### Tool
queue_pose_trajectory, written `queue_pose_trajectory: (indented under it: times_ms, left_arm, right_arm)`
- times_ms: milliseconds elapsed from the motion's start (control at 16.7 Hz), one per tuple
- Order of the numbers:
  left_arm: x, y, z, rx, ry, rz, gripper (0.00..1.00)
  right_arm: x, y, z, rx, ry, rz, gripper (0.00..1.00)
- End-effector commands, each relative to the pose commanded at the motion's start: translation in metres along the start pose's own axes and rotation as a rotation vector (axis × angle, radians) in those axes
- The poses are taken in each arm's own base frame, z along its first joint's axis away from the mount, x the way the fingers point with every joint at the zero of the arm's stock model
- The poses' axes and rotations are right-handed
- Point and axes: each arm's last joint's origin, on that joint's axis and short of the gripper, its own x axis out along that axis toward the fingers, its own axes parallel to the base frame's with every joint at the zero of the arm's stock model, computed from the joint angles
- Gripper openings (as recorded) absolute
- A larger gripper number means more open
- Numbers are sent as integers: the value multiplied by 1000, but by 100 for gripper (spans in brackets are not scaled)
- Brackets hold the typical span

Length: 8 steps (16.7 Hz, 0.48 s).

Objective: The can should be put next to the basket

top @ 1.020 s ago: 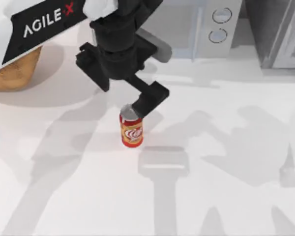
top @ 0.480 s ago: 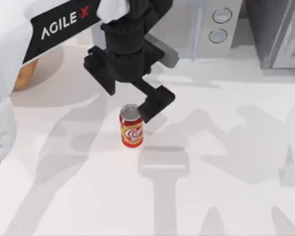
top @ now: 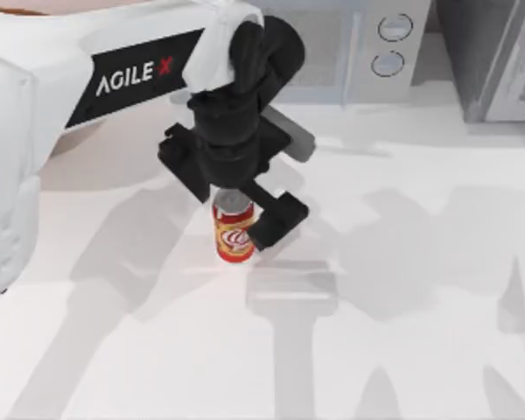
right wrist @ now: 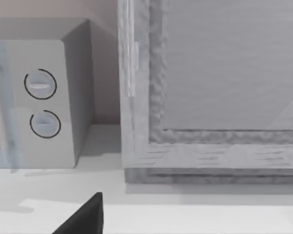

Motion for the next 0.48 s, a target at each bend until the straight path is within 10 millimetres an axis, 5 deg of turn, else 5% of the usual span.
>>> queue_pose_trajectory:
  times_ms: [240, 480]
  left_arm:
    - [0, 0, 0, 0, 0, 0, 100]
    - [0, 0, 0, 0, 0, 0, 70]
  right_arm:
    - [0, 0, 0, 0, 0, 0, 100]
    - [0, 0, 0, 0, 0, 0, 100]
